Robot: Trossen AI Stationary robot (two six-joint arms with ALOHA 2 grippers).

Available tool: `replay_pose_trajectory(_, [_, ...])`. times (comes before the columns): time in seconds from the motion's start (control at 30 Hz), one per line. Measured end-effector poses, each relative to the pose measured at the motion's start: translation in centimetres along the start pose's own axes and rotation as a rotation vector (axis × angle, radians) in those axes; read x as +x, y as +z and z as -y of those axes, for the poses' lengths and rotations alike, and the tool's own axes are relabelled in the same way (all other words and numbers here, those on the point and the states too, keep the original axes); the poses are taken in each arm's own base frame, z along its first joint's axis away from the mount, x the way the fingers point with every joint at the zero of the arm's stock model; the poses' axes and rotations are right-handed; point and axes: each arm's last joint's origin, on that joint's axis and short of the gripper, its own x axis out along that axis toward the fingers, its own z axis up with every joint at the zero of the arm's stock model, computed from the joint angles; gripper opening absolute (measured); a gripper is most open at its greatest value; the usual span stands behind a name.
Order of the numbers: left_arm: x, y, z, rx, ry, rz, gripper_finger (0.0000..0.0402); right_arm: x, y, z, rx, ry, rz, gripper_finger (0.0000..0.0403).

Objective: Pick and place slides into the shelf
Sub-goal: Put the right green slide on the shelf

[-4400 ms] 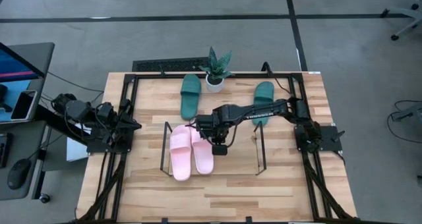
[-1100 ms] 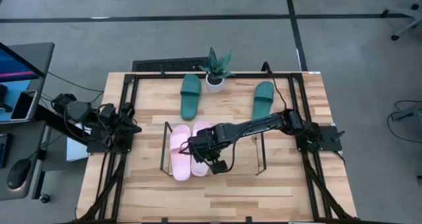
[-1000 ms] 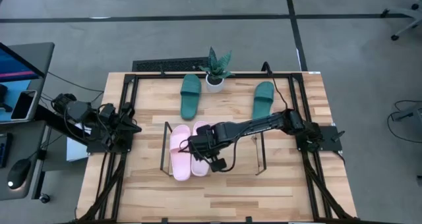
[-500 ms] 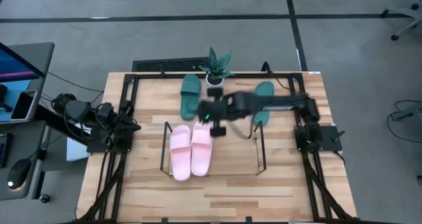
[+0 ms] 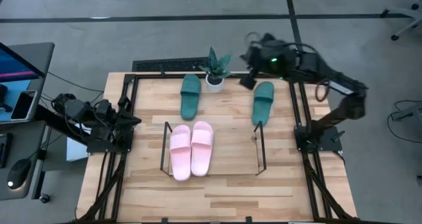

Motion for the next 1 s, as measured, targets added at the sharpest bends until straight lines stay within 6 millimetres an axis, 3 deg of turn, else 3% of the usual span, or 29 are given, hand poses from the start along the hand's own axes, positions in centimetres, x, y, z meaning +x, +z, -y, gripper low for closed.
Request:
replay_pose_trajectory(0.23, [0.0,0.5,-0.2,0.032,0.083,0.055,0.0000,-0.6,-6.2,2.3,0.140,-0.122,0.058,0.0000])
replay_pose_trajectory(0.57, [-0.1,1.1,-0.4,0.061,0.173,0.116,0.0000,1.3,-15.4,2.0,0.372,-0.278,0.026,0.0000])
replay_pose_trajectory(0.77, [-0.1,1.1,-0.5,0.059,0.219,0.118,0.0000,1.7,-19.0,0.9,0.429,-0.431,-0.090,0.0000])
replay_pose_trajectory(1.0, [0.7,1.1,-0.2,0.073,0.281,0.119,0.0000,0.2,-22.2,-0.8,0.522,-0.520,-0.164,0.0000])
